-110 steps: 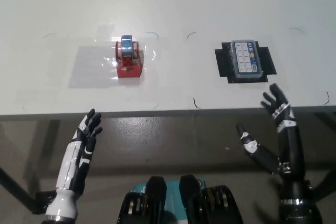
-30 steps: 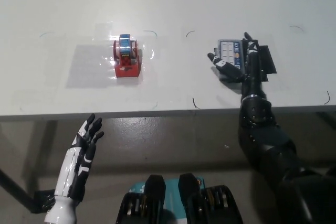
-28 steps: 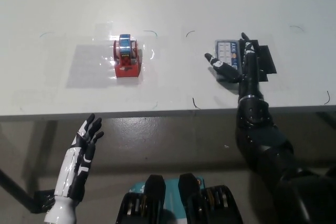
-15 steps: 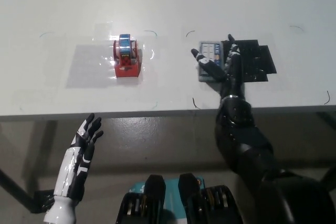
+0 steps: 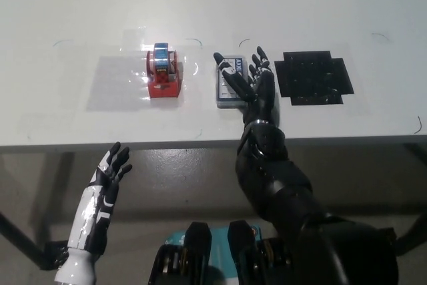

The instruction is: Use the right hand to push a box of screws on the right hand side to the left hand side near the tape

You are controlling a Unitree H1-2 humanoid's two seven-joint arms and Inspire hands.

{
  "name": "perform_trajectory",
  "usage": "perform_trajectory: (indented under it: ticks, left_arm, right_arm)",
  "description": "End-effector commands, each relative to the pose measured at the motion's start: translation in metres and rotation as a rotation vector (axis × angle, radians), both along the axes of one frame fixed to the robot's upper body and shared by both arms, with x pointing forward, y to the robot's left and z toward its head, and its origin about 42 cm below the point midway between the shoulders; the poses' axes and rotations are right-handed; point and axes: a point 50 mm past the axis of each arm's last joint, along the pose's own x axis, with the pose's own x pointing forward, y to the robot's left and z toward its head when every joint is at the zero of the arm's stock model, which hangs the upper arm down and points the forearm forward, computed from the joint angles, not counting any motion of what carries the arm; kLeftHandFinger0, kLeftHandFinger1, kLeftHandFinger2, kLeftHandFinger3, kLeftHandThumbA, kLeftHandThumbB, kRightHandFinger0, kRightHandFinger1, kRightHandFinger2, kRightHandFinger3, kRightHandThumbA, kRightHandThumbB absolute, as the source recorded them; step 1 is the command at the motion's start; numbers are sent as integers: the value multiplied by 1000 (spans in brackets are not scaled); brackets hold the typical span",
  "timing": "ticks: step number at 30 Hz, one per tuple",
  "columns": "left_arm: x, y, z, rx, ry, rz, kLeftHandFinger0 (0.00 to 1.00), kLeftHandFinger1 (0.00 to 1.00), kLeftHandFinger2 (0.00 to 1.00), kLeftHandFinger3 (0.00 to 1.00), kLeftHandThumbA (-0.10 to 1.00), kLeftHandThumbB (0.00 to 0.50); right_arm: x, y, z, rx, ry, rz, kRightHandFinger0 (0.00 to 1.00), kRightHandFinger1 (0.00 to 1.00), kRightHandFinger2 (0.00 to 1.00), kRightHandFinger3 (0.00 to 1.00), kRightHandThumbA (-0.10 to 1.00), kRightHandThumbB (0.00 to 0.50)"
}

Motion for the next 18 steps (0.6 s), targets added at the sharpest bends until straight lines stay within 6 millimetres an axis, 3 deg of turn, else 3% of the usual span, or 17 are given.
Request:
perform_trajectory:
  ticks: [1,3,12,18]
  left_arm:
    - [1,2,17,-11,-82,-15,1000,1000,1000,1000,906,191]
    - [1,2,17,-11,-79,-15,1000,1000,1000,1000,905,191]
    - [1,2,19,-8,-86,-16,1000,1000,1000,1000,913,201]
    - [3,2,20,-6,-99,-12,1000,1000,1000,1000,905,200]
  right_arm:
    - [7,22,35,65,-67,-3,1000,1000,1000,1000,1000,218]
    - [6,24,36,118,-64,-18,1000,1000,1000,1000,1000,192]
    - [3,41,39,231,-34,20,1000,1000,1000,1000,1000,181]
    - [-1,50,41,193,-56,63,1000,1000,1000,1000,1000,180]
